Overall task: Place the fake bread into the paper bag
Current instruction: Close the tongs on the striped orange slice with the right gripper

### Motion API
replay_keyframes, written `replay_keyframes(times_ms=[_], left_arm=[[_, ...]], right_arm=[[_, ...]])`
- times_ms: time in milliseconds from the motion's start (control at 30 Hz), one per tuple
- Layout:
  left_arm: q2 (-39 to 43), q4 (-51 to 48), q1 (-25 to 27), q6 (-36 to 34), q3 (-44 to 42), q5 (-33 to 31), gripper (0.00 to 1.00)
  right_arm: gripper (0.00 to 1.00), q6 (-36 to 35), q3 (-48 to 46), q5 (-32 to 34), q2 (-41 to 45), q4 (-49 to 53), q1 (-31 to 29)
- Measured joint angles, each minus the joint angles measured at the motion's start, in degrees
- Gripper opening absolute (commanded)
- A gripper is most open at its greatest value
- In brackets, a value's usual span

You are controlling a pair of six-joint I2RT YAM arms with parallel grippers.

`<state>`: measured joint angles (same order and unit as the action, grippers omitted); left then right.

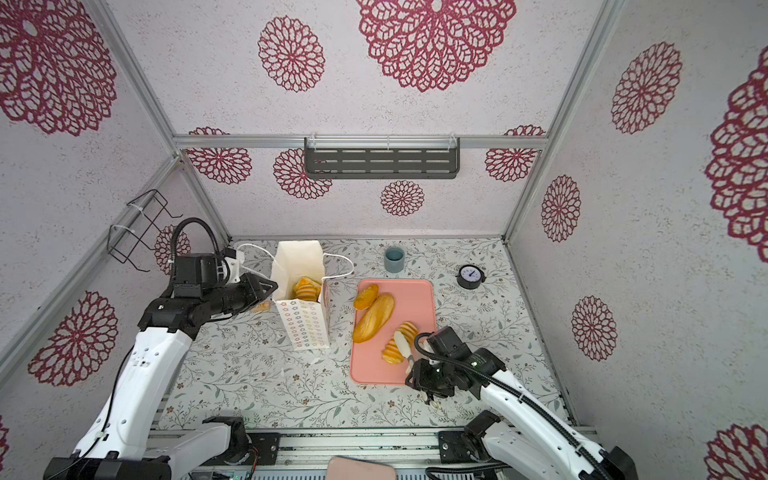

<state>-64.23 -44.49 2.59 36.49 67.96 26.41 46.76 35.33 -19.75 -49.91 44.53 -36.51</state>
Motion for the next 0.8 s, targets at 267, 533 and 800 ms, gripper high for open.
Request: replay_keyframes(times_ms=[267, 533, 800], left_arm=[[0.0, 0.1, 0.0, 0.0, -0.3, 0.0, 0.24], [0.0, 0.1, 0.0, -0.1, -0.5, 0.0, 0.24], [0.0, 0.1, 0.0, -0.1, -0.5, 0.0, 0.24]], right_arm=[[0.53, 0.0, -0.4, -0.4, -3.7, -2.6, 0.0], [0.51, -0.2, -0.3, -1.3, -8.2, -5.9, 0.0], [0.45, -0.8, -0.3, -1.4, -11.5, -7.5, 0.0]])
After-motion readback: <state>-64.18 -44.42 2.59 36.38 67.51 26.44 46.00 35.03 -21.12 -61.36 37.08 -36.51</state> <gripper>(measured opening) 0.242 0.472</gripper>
